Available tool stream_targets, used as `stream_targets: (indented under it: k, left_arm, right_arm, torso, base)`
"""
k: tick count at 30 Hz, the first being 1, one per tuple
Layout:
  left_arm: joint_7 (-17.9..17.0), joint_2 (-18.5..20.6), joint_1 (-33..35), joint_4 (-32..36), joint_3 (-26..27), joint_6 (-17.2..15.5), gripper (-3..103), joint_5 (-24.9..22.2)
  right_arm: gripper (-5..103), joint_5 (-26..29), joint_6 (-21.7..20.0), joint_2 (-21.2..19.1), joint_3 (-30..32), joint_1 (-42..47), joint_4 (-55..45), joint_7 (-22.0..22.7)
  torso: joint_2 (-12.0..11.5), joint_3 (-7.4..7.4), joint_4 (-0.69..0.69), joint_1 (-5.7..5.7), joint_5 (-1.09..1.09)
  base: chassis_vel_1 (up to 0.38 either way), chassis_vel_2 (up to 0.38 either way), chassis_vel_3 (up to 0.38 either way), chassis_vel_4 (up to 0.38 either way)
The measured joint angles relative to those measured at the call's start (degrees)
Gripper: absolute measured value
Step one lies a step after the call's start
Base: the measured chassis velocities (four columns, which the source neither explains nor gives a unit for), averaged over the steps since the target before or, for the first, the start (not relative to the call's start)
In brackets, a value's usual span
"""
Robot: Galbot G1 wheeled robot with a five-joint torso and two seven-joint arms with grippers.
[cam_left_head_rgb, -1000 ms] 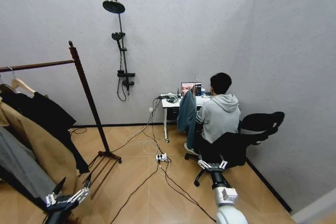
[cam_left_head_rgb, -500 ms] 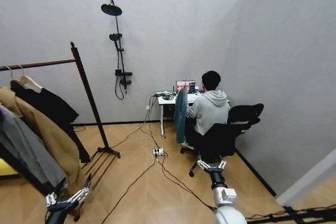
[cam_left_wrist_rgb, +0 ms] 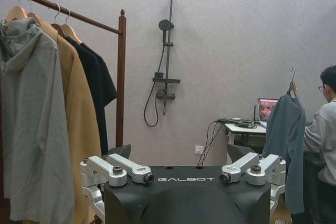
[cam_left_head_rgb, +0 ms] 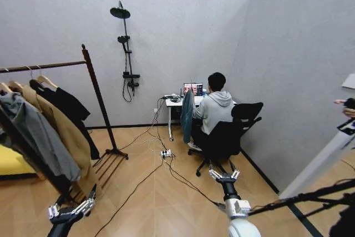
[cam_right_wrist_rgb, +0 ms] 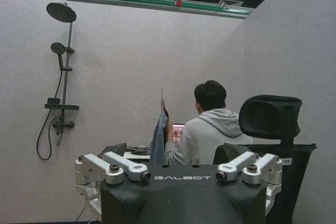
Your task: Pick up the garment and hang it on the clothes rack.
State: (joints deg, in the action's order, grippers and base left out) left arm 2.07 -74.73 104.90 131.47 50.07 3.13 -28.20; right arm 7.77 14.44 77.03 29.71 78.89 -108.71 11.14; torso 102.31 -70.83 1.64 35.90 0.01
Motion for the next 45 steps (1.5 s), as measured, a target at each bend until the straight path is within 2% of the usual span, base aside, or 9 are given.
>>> stream_targets:
  k: [22,25,26,28,32,45]
  left_arm:
    - [0.0,0.0,0.0,0.0,0.0,0.0,100,0.0]
    - [0.0,0.0,0.0,0.0,0.0,0.0,100,0.0]
    - [0.0,0.0,0.0,0.0,0.0,0.0,100,0.0]
    - [0.0,0.0,0.0,0.0,0.0,0.0,100,0.0]
    - [0.0,0.0,0.0,0.0,0.0,0.0,100,0.0]
    - [0.0,0.0,0.0,0.0,0.0,0.0,100,0.0]
  right_arm:
    - [100,-0.7,-0.1,0.2,-1.1,-0.5,1.0,0.0]
    - [100,-0.7,0.0,0.3,-1.2,-0.6,1.0,0.0]
    - [100,-0.8,0.0,0.4,-1.2,-0.6,1.0,-0.1]
    - [100,-0.8,-0.4,0.4,-0.9,-0.3,0.8,-1.2]
    - [100,-0.8,-2.3,0.1,-0.2,0.7,-0.3,-3.6]
    - [100,-1.7,-3.2,0.0,-0.1,0.7,-0.3,-2.5]
  torso:
    - [0.0,-0.01,0.02,0.03,0.01]
    - [0.0,-0.01,0.01,0.03,-0.05]
    - [0.0,0.00,0.01,0.02,0.02]
    - [0.0,-0.01,0.00,0.01,0.01]
    - [0.0,0.00,0.03,-0.01,0.00]
    - [0.0,-0.01,0.01,0.04,-0.02]
  base:
    - [0.211,-0.205,-0.206,0.201]
    - [0.180,-0.198,-0.193,0.218]
    - [0.175,-0.137,-0.148,0.152]
    - [0.150,-0.137,-0.148,0.124]
    - [0.064,-0.064,-0.069,0.082]
    - [-0.002,0.008,0.001,-0.002]
